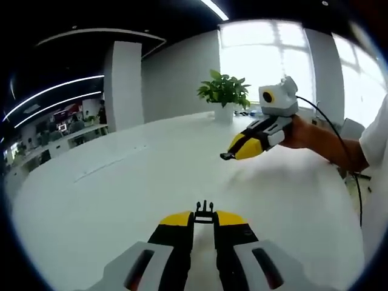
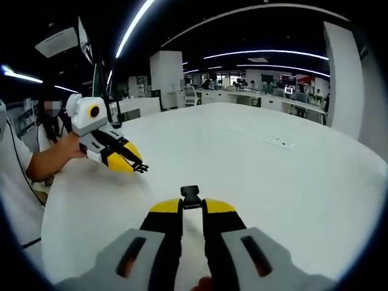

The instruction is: Snap the two parts of the plastic buckle together until the buckle closes and remains connected.

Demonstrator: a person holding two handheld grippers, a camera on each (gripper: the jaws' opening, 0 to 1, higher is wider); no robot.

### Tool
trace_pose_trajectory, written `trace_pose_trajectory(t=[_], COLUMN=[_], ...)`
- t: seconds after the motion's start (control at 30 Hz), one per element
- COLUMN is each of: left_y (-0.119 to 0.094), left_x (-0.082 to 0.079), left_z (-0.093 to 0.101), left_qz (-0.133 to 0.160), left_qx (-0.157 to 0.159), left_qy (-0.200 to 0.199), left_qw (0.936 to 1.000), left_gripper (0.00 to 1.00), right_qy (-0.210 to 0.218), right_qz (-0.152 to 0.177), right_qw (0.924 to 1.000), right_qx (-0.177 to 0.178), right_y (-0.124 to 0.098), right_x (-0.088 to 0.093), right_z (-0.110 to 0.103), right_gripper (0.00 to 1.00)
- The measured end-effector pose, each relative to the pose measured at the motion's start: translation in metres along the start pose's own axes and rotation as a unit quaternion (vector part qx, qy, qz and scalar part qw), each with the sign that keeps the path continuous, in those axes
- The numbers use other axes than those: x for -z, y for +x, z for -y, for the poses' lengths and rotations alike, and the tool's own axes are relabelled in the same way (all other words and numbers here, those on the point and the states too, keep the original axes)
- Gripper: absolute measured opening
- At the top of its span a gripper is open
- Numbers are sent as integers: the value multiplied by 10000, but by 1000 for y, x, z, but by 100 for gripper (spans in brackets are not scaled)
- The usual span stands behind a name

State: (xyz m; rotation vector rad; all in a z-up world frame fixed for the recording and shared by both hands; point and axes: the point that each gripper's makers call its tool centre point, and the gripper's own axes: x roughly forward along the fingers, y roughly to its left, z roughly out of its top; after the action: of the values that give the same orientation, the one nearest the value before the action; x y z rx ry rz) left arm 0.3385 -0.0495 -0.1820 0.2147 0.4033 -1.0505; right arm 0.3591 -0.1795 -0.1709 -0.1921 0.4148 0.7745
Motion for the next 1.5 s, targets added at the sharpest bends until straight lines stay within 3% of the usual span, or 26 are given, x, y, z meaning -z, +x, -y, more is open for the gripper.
trace_pose_trajectory(t=[0.17, 0.4, 0.6, 0.93, 1.5], left_y=[-14, -27, -40, -56, -63], left_x=[3, 10, 18, 19, 47], left_z=[4, 8, 23, 43, 64], left_qz=[15, 33, -70, 92, -246], left_qx=[-7, 283, 412, 721, 1045], left_qy=[111, 115, 247, 95, 234], left_qw=[9999, 9995, 9988, 9973, 9939], left_gripper=[12, 12, 12, 12, 12], right_qy=[-15, -90, -145, -154, -401], right_qz=[-15, -74, 35, 47, -43], right_qw=[10000, 9999, 9995, 9985, 9923], right_qx=[-51, -107, -283, -528, -1167], right_y=[-6, -9, -13, -21, -30], right_x=[3, 9, 14, 26, 41], right_z=[-19, -39, -54, -71, -105], right_gripper=[13, 13, 13, 13, 13])
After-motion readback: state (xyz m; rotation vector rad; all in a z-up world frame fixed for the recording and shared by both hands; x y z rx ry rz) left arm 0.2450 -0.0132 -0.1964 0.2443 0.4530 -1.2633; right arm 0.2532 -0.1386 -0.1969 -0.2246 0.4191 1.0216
